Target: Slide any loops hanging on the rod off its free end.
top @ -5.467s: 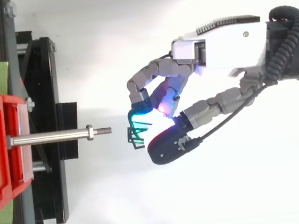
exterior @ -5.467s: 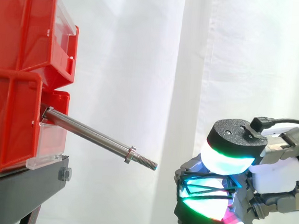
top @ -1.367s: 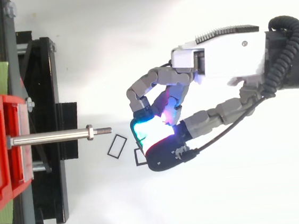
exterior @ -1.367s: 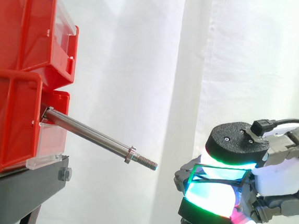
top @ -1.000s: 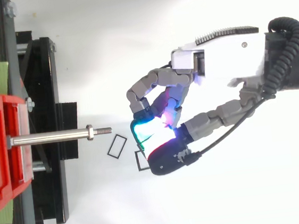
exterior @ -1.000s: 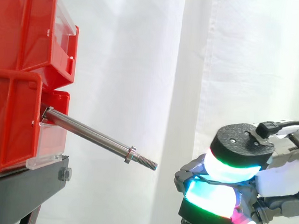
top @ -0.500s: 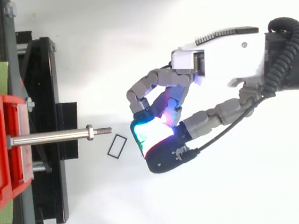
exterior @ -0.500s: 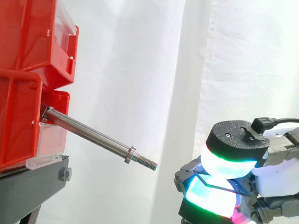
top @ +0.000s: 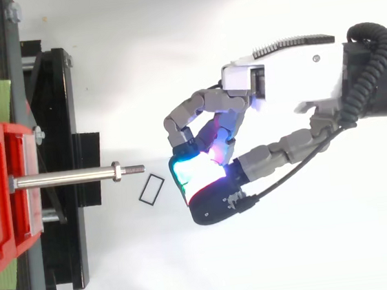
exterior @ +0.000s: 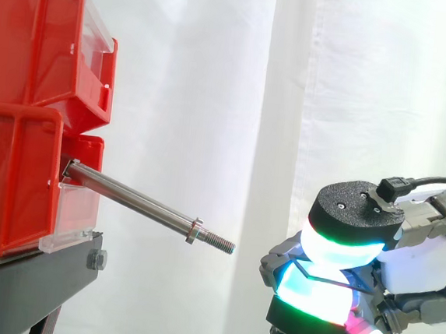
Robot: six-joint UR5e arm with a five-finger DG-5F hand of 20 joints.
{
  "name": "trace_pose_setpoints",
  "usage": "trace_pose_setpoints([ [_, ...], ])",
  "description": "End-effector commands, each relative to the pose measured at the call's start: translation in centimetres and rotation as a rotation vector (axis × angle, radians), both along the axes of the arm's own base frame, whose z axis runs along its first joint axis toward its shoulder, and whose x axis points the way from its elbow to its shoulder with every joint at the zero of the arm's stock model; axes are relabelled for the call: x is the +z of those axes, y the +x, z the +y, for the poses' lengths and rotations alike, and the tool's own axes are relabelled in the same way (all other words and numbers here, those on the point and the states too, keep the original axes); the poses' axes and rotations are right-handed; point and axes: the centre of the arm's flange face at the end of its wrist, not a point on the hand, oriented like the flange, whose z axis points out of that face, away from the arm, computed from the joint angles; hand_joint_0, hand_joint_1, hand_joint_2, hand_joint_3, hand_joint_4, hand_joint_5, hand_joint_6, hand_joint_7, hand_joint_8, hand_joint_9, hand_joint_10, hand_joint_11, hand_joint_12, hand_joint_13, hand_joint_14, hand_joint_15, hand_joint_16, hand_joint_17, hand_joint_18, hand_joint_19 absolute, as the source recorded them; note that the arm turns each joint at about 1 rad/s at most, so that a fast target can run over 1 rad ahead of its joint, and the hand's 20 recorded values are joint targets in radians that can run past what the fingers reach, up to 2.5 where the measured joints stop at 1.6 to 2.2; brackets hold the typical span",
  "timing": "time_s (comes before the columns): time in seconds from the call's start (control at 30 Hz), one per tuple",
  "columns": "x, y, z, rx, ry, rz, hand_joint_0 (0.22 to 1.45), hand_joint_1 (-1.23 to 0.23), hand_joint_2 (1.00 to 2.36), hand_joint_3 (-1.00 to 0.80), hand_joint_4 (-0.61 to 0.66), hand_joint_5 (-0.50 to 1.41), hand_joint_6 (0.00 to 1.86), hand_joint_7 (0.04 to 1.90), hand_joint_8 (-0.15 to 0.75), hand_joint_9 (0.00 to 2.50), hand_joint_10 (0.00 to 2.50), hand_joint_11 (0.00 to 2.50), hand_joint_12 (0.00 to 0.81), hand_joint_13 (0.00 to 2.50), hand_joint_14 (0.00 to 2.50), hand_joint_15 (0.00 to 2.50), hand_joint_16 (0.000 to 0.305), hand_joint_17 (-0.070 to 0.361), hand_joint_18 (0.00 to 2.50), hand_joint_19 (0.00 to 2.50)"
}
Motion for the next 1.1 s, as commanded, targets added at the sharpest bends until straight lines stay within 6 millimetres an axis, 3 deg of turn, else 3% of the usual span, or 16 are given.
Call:
trace_pose_setpoints([
  [0.0, 0.00, 0.00, 0.03, -0.001, 0.000, 0.000, 0.55, -0.65, 1.02, -0.12, 0.25, -0.14, 0.86, 1.41, 0.336, 1.03, 0.02, 0.57, 0.359, 0.76, 0.01, 0.32, 0.059, 0.132, 0.70, 0.52],
  [0.37, -0.09, -0.13, -0.08, 0.000, -0.004, 0.011, 0.54, -0.62, 1.02, -0.15, 0.25, -0.14, 0.85, 1.37, 0.342, 1.01, 0.02, 0.56, 0.370, 0.74, 0.01, 0.32, 0.061, 0.137, 0.68, 0.52],
  [0.57, -0.20, -0.11, 0.03, 0.001, -0.004, 0.012, 0.54, -0.60, 1.02, -0.26, 0.26, -0.14, 0.84, 1.33, 0.336, 1.00, 0.02, 0.55, 0.368, 0.73, 0.01, 0.32, 0.059, 0.133, 0.66, 0.52],
  [1.07, -0.09, -0.12, 0.03, 0.001, -0.002, 0.011, 0.55, -0.52, 1.02, -0.28, 0.26, -0.14, 0.83, 1.33, 0.337, 1.00, 0.01, 0.56, 0.368, 0.73, 0.01, 0.32, 0.059, 0.133, 0.65, 0.53],
])
